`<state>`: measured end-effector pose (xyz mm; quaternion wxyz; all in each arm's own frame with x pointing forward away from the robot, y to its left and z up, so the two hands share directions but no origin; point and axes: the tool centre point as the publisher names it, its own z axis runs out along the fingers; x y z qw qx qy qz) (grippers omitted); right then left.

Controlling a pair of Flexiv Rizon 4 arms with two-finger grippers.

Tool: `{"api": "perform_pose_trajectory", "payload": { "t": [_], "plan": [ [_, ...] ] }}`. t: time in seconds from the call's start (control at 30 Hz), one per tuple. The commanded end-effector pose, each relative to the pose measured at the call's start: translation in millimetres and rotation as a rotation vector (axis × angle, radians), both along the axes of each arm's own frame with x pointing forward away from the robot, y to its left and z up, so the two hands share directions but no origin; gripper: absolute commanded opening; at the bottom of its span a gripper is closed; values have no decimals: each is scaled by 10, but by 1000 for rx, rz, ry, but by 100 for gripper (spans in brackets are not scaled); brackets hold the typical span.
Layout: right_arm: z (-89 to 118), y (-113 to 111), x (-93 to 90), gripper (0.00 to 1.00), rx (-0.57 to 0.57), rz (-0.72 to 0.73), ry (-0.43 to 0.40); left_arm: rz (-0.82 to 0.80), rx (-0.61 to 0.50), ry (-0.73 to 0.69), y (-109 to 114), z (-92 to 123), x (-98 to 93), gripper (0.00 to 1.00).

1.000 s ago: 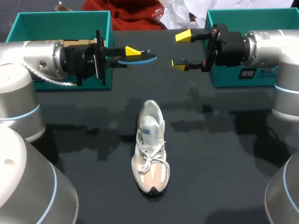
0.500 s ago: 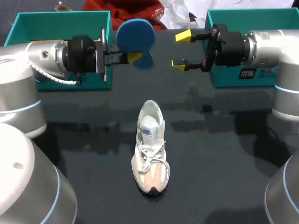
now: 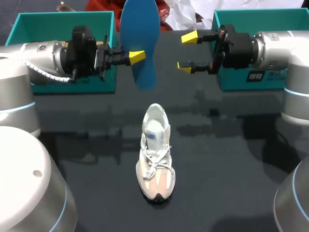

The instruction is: Take the shoe out of the shoebox, open the shoe tongue, remove and reinsert the insole, then place the shoe into the shoebox

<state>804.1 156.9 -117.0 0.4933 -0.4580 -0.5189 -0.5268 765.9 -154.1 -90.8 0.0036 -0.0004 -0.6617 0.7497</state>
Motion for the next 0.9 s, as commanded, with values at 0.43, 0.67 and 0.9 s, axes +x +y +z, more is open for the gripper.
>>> {"api": "perform_pose_trajectory", "payload": {
  "t": [0.43, 0.67, 0.9],
  "plan": [
    [-8, 7, -5, 100, 0, -1, 0, 139, -36, 565, -11, -167, 3, 0],
    [-8, 7, -5, 100, 0, -1, 0, 75, -46, 827, -57, -256, 10, 0],
    [-8, 7, -5, 100, 0, -1, 0, 19, -41, 1050, -87, -407, 48, 0]
  ]
}}
